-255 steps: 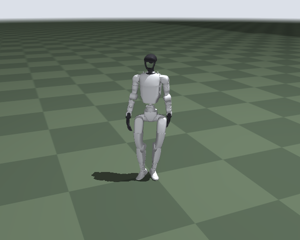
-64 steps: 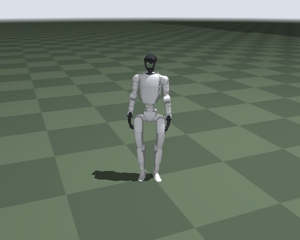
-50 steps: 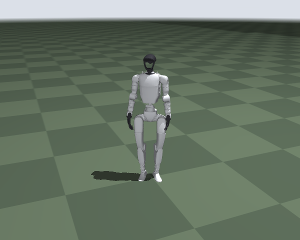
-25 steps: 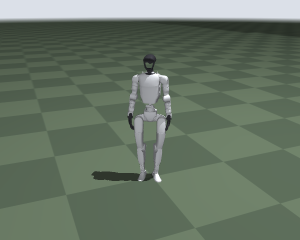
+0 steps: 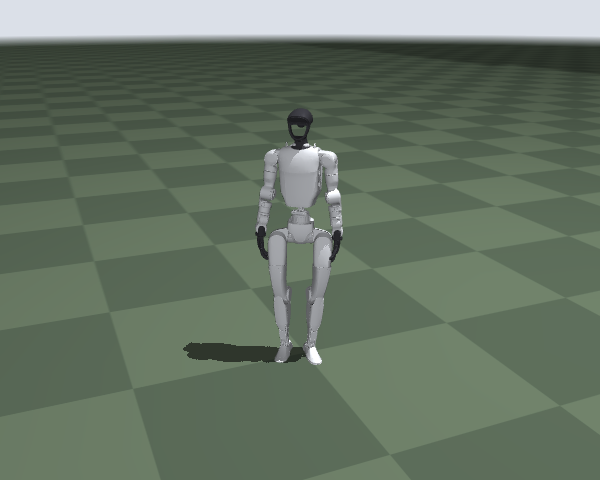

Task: In place motions

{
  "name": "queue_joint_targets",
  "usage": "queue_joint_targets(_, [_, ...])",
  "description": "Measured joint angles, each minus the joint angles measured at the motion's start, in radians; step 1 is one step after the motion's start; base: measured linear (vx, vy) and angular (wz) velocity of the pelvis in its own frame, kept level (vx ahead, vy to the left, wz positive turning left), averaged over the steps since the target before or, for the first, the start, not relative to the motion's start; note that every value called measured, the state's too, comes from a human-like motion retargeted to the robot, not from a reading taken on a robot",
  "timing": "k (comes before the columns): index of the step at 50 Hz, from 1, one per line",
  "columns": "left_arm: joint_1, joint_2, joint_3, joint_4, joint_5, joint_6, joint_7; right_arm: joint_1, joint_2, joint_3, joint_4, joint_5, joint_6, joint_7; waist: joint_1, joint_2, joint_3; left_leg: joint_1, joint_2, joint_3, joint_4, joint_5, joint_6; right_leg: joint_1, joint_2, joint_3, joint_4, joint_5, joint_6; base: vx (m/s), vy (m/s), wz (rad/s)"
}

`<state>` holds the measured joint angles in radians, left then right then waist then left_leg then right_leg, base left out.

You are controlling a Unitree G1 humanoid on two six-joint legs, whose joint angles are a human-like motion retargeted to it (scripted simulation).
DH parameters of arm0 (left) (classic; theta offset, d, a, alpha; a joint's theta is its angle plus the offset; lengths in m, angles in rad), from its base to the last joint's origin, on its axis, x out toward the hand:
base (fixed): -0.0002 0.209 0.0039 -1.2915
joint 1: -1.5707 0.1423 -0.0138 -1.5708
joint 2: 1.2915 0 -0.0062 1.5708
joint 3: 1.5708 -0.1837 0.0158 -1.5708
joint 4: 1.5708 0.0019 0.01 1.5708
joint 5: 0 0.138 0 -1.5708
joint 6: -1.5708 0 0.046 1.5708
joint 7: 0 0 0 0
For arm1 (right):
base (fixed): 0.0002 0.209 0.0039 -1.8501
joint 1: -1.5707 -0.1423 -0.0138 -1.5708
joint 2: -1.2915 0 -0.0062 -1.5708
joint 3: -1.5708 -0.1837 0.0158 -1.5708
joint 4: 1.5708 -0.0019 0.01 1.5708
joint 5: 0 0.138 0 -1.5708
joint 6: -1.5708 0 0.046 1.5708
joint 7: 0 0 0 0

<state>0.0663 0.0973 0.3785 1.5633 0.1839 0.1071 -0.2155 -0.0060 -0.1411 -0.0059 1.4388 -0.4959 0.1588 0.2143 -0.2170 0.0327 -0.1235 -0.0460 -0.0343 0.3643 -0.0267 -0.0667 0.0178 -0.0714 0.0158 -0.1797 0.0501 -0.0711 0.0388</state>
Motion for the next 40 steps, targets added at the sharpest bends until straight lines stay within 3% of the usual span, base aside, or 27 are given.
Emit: queue_joint_targets(40, [-0.001,0.008,-0.023,0.005,0.010,0.003,0.007,-0.002,-0.010,-0.007,0.009,-0.009,-0.002,-0.001,0.006,0.004,-0.001,0.007,0.003,0.007,0.003,-0.005,0.001,0.004,0.002,0.006,0.001,0.001,-0.004,0.00,0.00,0.00])
